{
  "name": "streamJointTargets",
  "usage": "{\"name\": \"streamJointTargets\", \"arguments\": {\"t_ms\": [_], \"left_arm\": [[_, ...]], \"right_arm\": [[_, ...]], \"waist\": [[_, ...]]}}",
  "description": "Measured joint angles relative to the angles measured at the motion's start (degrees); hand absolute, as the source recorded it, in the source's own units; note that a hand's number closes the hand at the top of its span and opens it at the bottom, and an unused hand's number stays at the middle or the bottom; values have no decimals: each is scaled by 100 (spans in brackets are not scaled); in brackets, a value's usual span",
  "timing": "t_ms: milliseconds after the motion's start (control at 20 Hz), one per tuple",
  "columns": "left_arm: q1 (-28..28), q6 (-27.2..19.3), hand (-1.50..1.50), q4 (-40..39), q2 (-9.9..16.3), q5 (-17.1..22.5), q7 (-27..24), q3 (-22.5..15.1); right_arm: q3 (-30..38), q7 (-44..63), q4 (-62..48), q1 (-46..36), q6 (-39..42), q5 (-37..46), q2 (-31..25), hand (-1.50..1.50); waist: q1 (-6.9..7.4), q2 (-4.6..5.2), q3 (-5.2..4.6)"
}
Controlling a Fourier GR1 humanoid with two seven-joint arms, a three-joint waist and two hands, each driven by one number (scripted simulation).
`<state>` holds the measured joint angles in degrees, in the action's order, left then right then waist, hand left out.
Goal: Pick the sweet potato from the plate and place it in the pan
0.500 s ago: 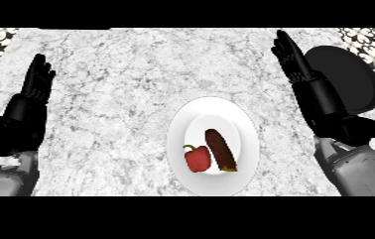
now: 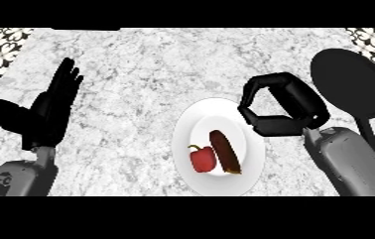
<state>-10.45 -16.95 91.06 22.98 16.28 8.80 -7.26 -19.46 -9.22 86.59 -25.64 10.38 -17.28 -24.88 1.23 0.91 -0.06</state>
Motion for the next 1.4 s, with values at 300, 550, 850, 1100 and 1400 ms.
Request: {"name": "streamJointTargets", "arguments": {"t_ms": [300, 550, 850, 1100, 1400], "left_arm": [[23, 245, 0, -192, -86, 226, 17, 127], [8, 250, 0, -246, -238, 145, -23, 81], [-102, 338, 0, -329, -292, 125, 57, 163], [46, 367, 0, -245, -328, 72, 36, 157], [70, 381, 0, -231, -378, 34, 36, 207]], "right_arm": [[258, -1703, -792, 418, 870, 796, -967, -150], [309, -2513, -1344, -57, 1226, 1543, -1382, -150], [-23, -2116, -1154, -736, 1394, 2292, -1235, -150], [-527, -1457, -897, -1254, 1433, 3116, -1051, -150], [-1220, -837, -791, -1684, 2000, 3899, -889, -150]], "waist": [[-76, -46, 11], [-55, -60, 11], [-56, -86, 4], [-36, -95, 1], [-58, -98, -1]]}}
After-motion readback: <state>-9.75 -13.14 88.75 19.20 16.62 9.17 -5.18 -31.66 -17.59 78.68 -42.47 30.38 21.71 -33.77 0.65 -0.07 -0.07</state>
